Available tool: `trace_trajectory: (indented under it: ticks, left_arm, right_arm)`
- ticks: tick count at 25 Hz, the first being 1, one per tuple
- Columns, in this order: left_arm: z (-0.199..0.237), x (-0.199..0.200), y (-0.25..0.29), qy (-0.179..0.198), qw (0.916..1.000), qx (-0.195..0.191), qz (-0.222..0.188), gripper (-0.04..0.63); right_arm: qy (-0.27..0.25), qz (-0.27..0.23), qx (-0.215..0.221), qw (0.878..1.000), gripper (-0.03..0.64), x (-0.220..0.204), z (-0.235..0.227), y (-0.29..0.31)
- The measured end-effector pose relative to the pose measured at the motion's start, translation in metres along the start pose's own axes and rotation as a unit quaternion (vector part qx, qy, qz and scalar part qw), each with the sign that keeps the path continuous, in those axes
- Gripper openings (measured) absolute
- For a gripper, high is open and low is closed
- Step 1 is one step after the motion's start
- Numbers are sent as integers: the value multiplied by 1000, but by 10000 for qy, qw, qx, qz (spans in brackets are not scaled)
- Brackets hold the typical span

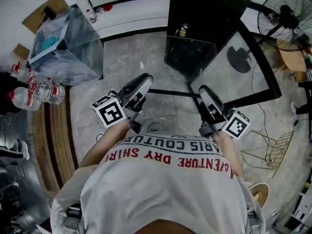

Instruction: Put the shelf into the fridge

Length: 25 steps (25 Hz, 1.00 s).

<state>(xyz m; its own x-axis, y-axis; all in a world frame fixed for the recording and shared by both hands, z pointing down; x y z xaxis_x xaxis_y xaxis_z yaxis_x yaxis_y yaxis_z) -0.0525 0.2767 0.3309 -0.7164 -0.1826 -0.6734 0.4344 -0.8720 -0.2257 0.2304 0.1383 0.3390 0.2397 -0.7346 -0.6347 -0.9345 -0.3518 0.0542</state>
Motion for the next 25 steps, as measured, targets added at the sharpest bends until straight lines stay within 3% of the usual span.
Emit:
trace_trajectory:
  ticks: [11,25]
  left_arm:
    - [65,43,15,-69,9991,-287,290,132]
    - [117,62,52,-204,9975,-430,514,132]
  right_arm:
    - [-88,-346,-225,9991,115,0,-11,58]
    - [63,-476,-572,9972,115,17,-42,91]
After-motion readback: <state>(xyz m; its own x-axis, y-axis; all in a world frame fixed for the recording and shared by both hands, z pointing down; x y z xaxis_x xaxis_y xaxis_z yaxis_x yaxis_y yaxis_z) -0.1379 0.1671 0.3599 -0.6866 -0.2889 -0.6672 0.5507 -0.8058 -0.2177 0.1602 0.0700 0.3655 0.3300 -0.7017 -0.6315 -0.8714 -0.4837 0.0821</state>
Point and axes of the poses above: the fingertips, and each gripper's own axes: y forward along the fingers, z to its left, x out of its top, the point moved 9 cm from there along -y, backward along the fingers, and after that the axes turned 13 degrees about -x, right-handed, at the moved point
